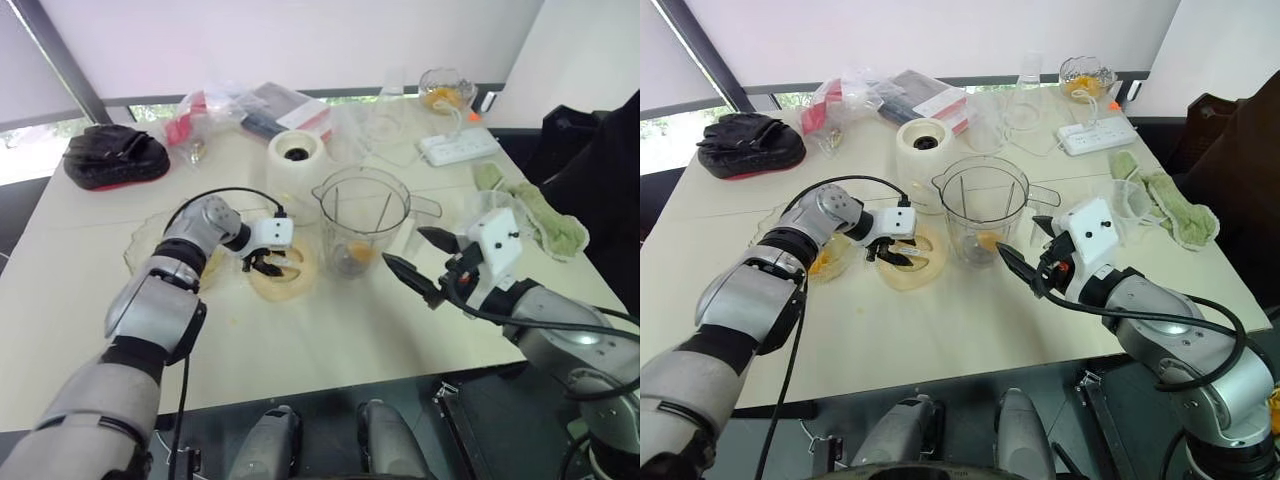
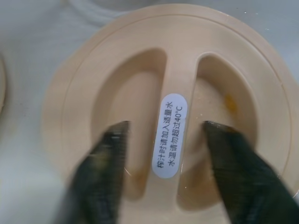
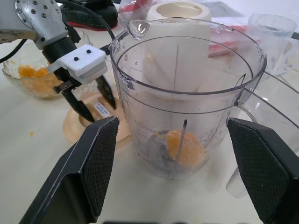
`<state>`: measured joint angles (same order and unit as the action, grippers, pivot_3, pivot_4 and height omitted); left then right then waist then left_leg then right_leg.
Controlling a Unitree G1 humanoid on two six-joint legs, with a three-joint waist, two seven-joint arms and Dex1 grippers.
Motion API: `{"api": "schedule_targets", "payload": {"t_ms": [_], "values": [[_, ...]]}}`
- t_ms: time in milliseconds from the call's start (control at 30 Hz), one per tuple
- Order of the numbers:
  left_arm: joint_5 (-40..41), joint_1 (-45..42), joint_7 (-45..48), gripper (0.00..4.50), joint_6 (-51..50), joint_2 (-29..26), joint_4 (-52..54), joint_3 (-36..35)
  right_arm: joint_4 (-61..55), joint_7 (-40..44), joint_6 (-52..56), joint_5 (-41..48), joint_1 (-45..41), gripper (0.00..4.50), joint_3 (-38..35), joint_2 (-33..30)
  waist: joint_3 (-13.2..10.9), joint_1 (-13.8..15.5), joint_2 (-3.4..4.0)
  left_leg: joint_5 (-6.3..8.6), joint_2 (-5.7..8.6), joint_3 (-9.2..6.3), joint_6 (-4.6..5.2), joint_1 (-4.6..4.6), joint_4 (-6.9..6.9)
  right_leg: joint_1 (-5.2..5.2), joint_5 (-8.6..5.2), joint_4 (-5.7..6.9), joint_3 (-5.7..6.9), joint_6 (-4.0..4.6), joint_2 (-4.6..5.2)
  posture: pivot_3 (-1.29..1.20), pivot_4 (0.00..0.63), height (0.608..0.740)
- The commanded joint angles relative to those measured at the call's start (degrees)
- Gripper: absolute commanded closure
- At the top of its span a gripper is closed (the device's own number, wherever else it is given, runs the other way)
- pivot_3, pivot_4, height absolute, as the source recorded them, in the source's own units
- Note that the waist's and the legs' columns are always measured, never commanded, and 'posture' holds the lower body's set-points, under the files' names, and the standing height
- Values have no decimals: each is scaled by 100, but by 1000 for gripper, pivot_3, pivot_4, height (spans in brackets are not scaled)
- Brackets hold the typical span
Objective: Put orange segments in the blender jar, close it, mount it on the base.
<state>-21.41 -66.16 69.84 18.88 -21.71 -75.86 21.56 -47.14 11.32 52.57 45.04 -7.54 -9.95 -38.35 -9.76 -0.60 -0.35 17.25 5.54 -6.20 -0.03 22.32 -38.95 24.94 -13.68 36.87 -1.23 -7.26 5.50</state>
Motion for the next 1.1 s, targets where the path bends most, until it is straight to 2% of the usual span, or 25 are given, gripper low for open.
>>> {"api": "schedule_targets", "payload": {"t_ms": [33, 67, 333, 600, 833, 1100], "values": [[-74, -194, 42, 3889, -60, -2, -41, -19, -253, -35, -91, -13, -8, 654, -140, 21, 0, 2, 0, 1, 1, 0, 1, 0, -6, 0, 0, 5, 0, 0, 0, 0, 150, 740], [-79, -201, 46, 4280, -69, 0, -45, -24, -247, -30, -98, -19, 5, 654, -142, 14, -1, 14, -1, 1, 1, 0, 2, 0, -11, -2, 0, 8, 0, 0, 1, 0, 150, 740], [171, -337, 65, 4278, -250, -41, 14, -317, -224, -2, -152, -135, 146, 654, -199, -42, -2, 3, -6, 2, 2, -1, 3, 1, -19, -1, 0, 15, 0, -1, 1, 0, 150, 740], [834, -417, 716, 4278, -285, -326, 366, -978, 204, -57, -557, -994, 332, 654, 123, 137, -6, -4, -13, 2, 2, -1, 3, 2, -19, 2, 0, 19, 0, -1, 0, 0, 150, 740], [1408, -140, 1350, 4278, -540, -567, 1275, -1303, 1158, -213, -1090, -1950, 228, 654, 437, 523, -7, -5, -15, 1, 3, -1, 2, 3, -19, 4, 0, 21, -1, -1, 1, 0, 150, 740], [1820, 547, 1396, 4278, -1190, -1006, 2794, -1413, 2057, -251, -1532, -2544, -210, 654, 512, 1019, -6, -25, -13, -6, 3, 0, -11, 4, -18, 15, 0, 30, -6, 0, 1, 0, 150, 740]]}}
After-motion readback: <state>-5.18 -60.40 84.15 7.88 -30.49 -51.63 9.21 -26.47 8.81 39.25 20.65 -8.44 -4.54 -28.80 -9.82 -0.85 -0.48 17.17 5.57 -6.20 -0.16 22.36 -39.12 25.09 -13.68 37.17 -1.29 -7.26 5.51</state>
